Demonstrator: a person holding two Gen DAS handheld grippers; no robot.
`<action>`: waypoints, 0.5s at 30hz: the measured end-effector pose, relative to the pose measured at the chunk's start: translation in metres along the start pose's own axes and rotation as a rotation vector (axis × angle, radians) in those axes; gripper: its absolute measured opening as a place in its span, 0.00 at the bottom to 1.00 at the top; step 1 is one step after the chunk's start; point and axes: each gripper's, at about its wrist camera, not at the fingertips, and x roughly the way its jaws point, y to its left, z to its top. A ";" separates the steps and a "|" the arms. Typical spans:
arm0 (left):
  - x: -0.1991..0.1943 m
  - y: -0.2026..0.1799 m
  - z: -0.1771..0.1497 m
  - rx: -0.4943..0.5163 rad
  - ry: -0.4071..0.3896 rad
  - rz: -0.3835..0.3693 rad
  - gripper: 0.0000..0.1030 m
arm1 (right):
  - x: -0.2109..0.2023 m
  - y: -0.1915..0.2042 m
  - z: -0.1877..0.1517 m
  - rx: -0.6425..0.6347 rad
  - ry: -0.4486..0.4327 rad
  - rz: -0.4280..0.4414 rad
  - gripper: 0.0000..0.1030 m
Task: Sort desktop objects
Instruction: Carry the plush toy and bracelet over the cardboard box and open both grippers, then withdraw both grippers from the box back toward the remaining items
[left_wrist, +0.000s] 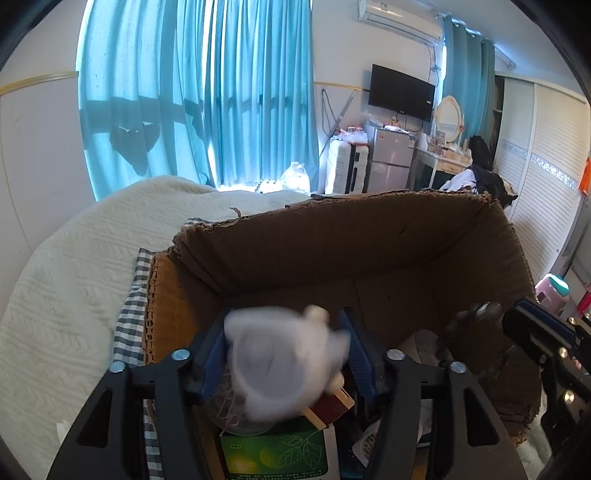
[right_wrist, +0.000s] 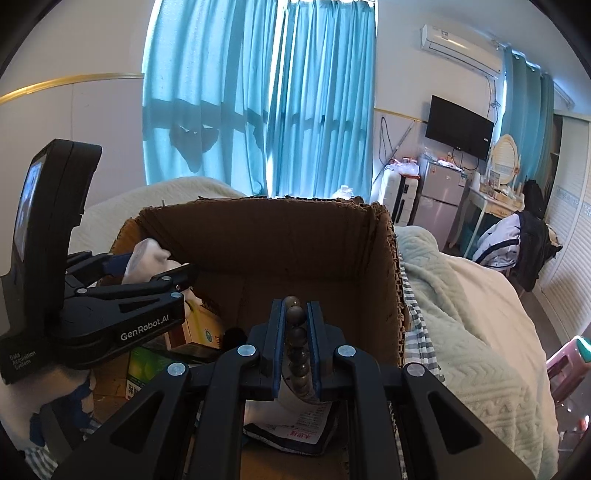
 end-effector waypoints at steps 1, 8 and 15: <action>-0.003 0.001 0.000 0.001 -0.012 -0.003 0.75 | -0.003 -0.003 0.000 0.008 -0.006 0.003 0.11; -0.033 0.009 0.012 -0.032 -0.074 -0.037 0.85 | -0.028 -0.002 0.007 0.017 -0.041 -0.009 0.21; -0.085 0.013 0.022 -0.017 -0.145 -0.030 0.95 | -0.076 -0.008 0.021 0.041 -0.094 -0.007 0.35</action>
